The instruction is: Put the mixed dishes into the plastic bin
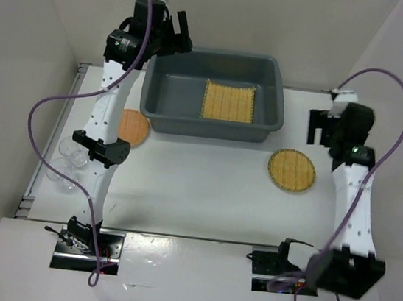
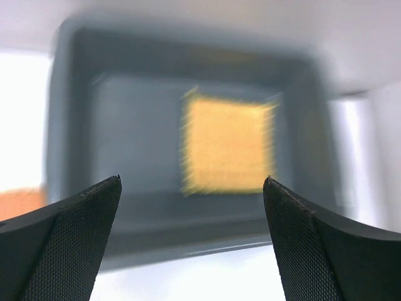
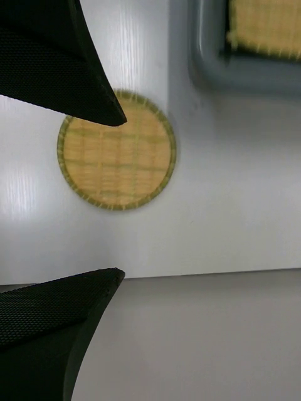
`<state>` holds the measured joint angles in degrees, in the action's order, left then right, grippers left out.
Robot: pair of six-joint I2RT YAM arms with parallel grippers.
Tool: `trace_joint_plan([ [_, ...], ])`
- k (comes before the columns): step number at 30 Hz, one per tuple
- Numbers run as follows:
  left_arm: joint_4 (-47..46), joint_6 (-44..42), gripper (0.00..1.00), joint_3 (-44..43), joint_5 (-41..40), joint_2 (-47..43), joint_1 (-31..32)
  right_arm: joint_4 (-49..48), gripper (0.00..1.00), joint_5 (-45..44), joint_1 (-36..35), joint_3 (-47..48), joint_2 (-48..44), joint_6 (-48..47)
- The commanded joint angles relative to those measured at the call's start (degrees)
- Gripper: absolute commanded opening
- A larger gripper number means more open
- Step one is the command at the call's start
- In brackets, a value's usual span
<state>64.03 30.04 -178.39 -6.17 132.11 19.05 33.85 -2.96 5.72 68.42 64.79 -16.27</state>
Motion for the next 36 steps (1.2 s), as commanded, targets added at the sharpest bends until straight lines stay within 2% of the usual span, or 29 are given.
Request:
trace_joint_plan([
  [1,10.7,-1.2,1.0,7.3,-12.0,2.7,4.6,10.3,0.98,11.5,16.5,5.4,14.4,-0.3],
  [2,10.7,-0.7,1.0,8.2,-14.1,1.6,6.1,13.1,0.98,16.8,19.2,6.9,20.0,-1.8],
  [3,10.7,-0.7,1.0,8.2,-16.8,-0.3,7.4,14.4,0.98,18.4,20.6,6.9,21.5,-4.1],
  [5,10.7,-0.2,1.0,8.2,-17.6,-1.9,10.2,15.1,0.98,21.8,20.0,5.1,22.0,-9.8],
  [9,10.7,0.4,1.0,6.8,-20.5,-6.2,12.9,16.3,0.98,25.4,19.9,0.8,28.3,-13.6],
  [12,10.7,0.9,1.0,7.5,-21.5,-8.8,14.1,19.0,0.98,30.6,24.7,0.1,34.6,-18.3],
  [15,10.7,0.9,1.0,9.2,-22.0,-10.2,14.1,22.3,0.98,36.9,30.3,2.1,45.5,-20.9],
  [18,10.7,0.4,1.0,13.6,-22.6,-11.8,14.1,23.6,0.98,37.6,32.5,3.7,49.6,-21.2],
  [25,9.5,4.3,1.0,27.4,-26.4,-18.5,16.0,24.2,0.98,38.1,31.3,6.2,53.7,-21.3],
  [26,8.1,4.3,1.0,34.2,-26.4,-20.2,16.0,24.2,0.98,38.6,30.8,7.2,54.7,-21.3],
  [27,2.9,4.3,1.0,39.1,-26.4,-25.3,16.0,24.7,0.98,39.2,30.8,8.0,56.7,-21.3],
  [28,-1.0,4.3,1.0,45.2,-23.6,-28.8,16.0,24.7,0.98,39.2,30.1,8.0,57.5,-21.3],
  [29,-5.6,3.7,1.0,59.3,-22.1,-32.8,16.0,24.7,0.98,39.7,29.2,8.7,58.2,-21.3],
  [30,-15.1,3.7,1.0,66.6,-19.9,-41.6,15.5,25.2,0.98,39.7,28.7,8.7,58.8,-21.3],
  [31,-19.5,4.6,1.0,73.5,-14.9,-46.2,14.6,25.2,0.98,40.2,27.6,9.4,59.6,-21.3],
  [32,-26.3,6.9,1.0,79.8,-13.0,-50.6,13.7,25.2,0.98,40.8,27.1,9.4,59.6,-21.3],
  [33,-28.4,8.1,1.0,89.8,-11.9,-58.0,11.6,25.2,0.98,40.8,26.5,9.4,60.2,-20.5],
  [35,-29.8,10.1,1.0,95.9,-9.8,-63.5,9.9,25.2,0.91,42.2,25.0,9.4,61.2,-19.9],
  [36,-29.0,10.6,1.0,97.3,-9.3,-66.3,8.6,25.2,0.73,42.2,24.4,10.1,61.9,-19.3],
])
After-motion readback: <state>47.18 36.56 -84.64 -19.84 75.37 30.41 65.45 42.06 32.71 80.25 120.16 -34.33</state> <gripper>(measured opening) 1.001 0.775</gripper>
